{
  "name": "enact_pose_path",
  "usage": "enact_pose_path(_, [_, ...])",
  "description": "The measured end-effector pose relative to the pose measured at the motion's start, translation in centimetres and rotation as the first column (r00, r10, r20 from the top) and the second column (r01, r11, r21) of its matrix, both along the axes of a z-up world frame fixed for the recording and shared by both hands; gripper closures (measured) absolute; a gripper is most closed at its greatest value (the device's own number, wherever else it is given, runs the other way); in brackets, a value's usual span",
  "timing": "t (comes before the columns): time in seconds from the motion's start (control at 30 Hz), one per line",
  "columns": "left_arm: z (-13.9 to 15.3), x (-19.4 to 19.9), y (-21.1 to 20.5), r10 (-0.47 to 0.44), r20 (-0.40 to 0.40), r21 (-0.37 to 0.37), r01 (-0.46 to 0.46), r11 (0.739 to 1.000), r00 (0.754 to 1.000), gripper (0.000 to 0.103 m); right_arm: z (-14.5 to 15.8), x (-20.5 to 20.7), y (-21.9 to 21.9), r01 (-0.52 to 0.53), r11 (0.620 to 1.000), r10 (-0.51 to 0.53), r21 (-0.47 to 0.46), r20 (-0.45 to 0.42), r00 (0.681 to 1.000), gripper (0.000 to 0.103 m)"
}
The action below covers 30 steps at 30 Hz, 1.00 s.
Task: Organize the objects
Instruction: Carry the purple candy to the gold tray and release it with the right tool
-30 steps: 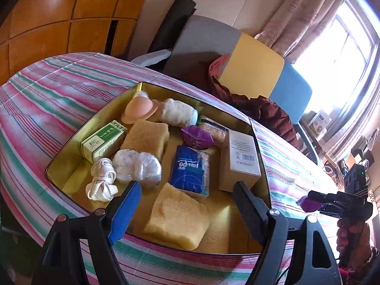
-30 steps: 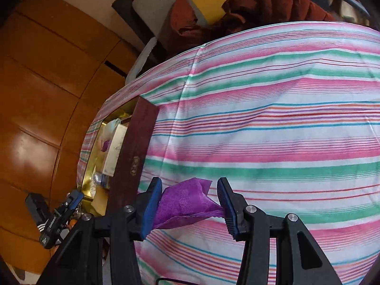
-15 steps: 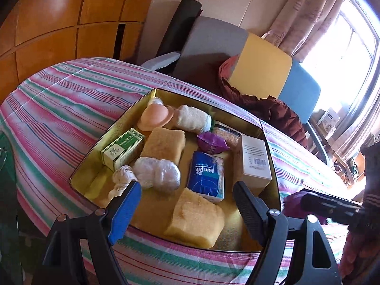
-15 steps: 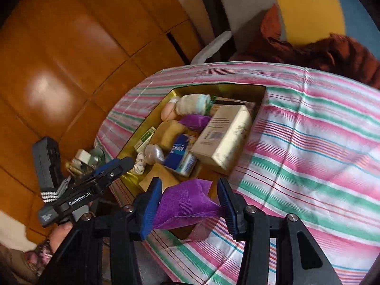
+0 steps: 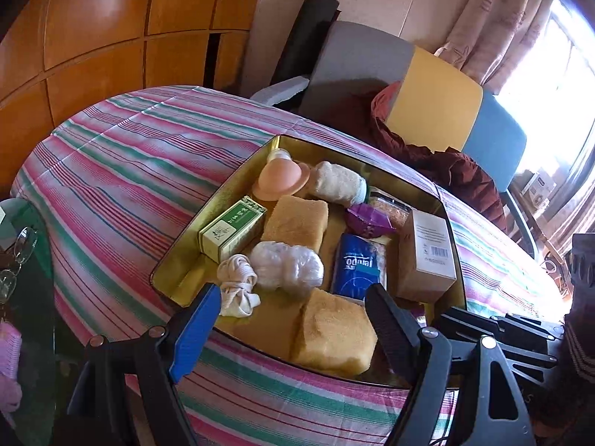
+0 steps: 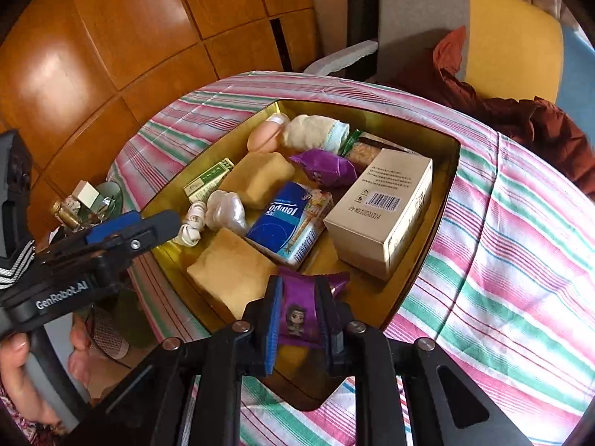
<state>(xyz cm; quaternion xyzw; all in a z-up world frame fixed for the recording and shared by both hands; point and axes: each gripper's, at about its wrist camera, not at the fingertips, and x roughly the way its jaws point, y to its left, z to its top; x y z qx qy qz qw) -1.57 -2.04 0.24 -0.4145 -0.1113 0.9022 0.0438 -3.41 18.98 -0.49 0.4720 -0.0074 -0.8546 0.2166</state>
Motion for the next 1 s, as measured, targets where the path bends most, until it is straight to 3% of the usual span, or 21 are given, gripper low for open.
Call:
enact_pose_path(0.17, [0.3, 0.1, -0.2, 0.006, -0.011, -0.014, -0.007, 1.0, 1.0, 0.022, 0.3, 0.6, 0.2, 0.026, 1.0, -0.027, -0.01, -0.011, 1.0, 0.084])
enact_pose_path(0.23, [0.4, 0.1, 0.0, 0.007, -0.011, -0.024, -0.007, 1.0, 1.0, 0.022, 0.6, 1.0, 0.4, 0.045, 0.999, -0.045, -0.008, -0.022, 0.999, 0.078])
enact_pose_path(0.3, [0.5, 0.2, 0.3, 0.004, -0.01, -0.039, -0.004, 0.999, 1.0, 0.022, 0.8, 1.3, 0.7, 0.078, 0.997, -0.078, 0.002, -0.037, 0.996, 0.063])
enact_pose_path(0.53, [1.4, 0.7, 0.7, 0.034, -0.014, -0.097, -0.036, 0.995, 0.999, 0.022, 1.6, 2.3, 2.2, 0.188, 0.981, -0.184, 0.039, -0.092, 0.979, 0.038])
enact_pose_path(0.8, [3.3, 2.2, 1.0, 0.058, -0.103, -0.176, -0.076, 0.981, 0.993, 0.022, 3.6, 3.5, 2.7, 0.272, 0.961, -0.259, 0.048, -0.183, 0.948, 0.0])
enact_pose_path(1.0, [4.4, 2.7, 1.1, 0.084, -0.139, -0.24, -0.116, 0.964, 0.987, 0.022, 4.1, 3.5, 1.2, 0.285, 0.954, -0.263, 0.089, -0.202, 0.943, 0.0])
